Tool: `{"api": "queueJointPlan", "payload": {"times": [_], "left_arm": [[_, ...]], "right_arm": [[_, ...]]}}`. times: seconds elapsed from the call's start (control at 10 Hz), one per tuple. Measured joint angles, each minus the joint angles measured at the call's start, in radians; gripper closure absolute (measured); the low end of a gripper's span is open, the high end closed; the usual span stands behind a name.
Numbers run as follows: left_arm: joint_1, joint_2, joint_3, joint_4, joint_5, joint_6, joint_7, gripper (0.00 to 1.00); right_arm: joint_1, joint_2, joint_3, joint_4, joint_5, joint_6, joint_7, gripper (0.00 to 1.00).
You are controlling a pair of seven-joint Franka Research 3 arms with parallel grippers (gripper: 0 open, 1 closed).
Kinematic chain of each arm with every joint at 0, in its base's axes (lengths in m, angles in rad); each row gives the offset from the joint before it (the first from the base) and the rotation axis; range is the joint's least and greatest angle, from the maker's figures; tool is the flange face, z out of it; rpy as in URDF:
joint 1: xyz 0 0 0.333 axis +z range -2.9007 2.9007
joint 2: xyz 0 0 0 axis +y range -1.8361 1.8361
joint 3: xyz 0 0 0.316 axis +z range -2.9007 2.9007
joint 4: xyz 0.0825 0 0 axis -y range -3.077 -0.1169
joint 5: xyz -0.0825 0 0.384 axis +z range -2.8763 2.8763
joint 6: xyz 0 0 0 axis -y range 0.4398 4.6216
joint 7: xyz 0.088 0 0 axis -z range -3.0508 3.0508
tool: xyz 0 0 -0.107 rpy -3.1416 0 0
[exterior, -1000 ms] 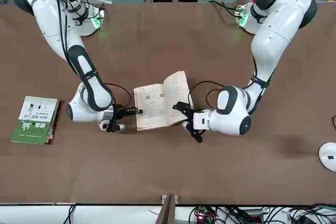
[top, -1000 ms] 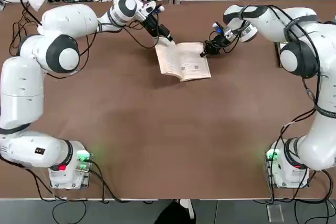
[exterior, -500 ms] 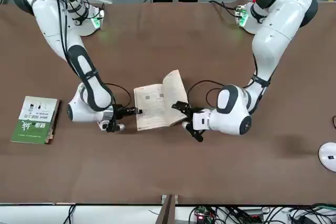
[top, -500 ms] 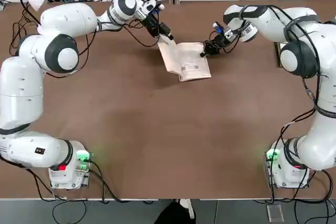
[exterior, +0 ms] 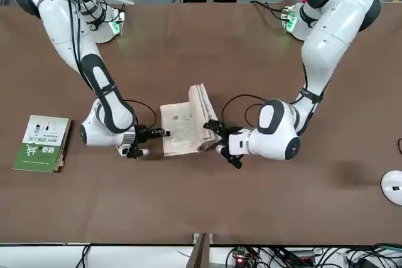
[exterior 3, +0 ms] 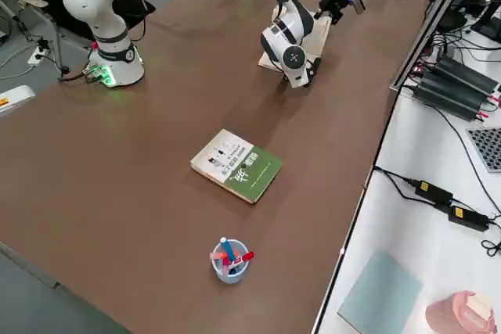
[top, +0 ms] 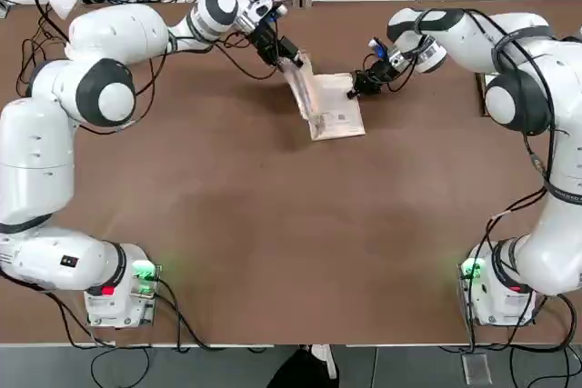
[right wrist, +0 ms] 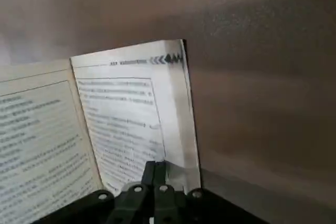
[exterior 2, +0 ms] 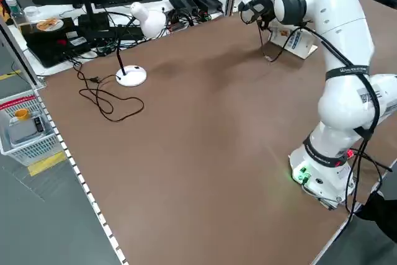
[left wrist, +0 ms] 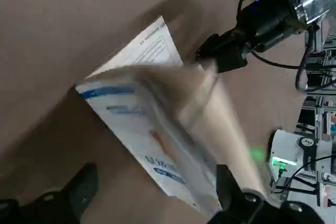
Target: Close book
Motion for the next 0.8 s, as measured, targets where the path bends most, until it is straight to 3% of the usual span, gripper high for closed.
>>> {"api": "queueJointPlan", "payload": {"times": [0.8], "left_arm": [[0.002, -0.005, -0.005, 0.000, 0.000, -0.001, -0.019, 0.00]], "right_arm": [[-0.010, -0.001, -0.005, 0.000, 0.000, -0.020, 0.010, 0.99]]}}
